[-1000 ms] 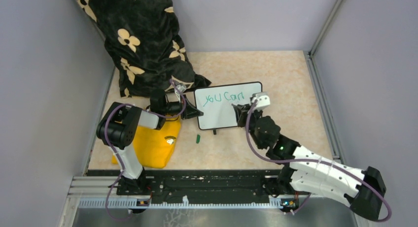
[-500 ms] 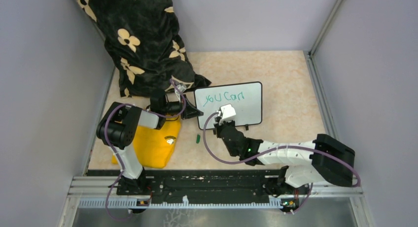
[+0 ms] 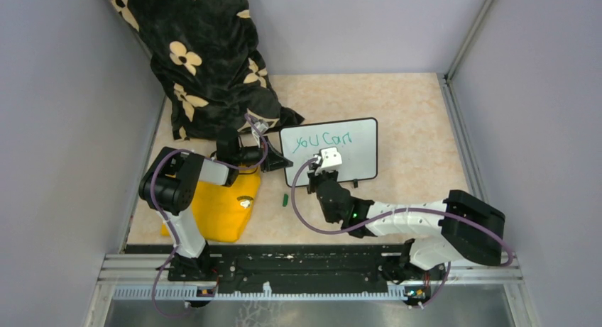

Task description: Write a sentence on the whiteboard

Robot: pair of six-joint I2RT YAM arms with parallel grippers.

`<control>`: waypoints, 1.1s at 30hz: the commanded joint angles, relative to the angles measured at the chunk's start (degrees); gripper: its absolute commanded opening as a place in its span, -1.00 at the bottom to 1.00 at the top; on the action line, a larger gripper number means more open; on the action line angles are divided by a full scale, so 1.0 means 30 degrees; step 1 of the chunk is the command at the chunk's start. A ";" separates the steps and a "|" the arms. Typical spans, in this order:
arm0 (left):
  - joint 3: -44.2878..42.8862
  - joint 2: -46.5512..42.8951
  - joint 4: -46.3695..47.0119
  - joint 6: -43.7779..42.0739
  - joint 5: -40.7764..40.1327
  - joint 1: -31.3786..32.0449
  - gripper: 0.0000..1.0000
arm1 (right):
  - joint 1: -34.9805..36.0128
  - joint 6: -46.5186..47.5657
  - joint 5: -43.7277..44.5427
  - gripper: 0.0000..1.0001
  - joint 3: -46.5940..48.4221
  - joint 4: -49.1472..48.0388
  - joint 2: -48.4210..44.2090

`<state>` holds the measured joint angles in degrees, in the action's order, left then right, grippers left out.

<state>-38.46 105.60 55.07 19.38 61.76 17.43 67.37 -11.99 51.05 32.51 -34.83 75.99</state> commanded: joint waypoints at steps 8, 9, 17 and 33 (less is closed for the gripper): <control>-0.0117 0.0430 -0.1367 -0.1584 -0.1163 0.0283 -1.00 | 0.0197 -0.0030 0.0620 -1.00 0.1144 -0.0861 0.0505; -0.0088 0.0429 -0.1386 -0.1583 -0.1144 0.0283 -1.00 | 0.0175 -0.0092 0.0603 -1.00 0.1145 -0.0829 0.0547; -0.0144 0.0414 -0.1372 -0.1566 -0.1154 0.0283 -1.00 | -0.0159 -0.0860 0.0453 -1.00 0.1203 -0.0188 0.0766; -0.0166 0.0405 -0.1371 -0.1541 -0.1140 0.0283 -1.00 | -0.0221 -0.2630 0.0076 -1.00 0.0412 0.2095 0.0538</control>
<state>-38.59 105.60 54.81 19.38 61.80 17.43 66.96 -16.99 51.44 33.12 -30.70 78.39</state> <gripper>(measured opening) 0.146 0.119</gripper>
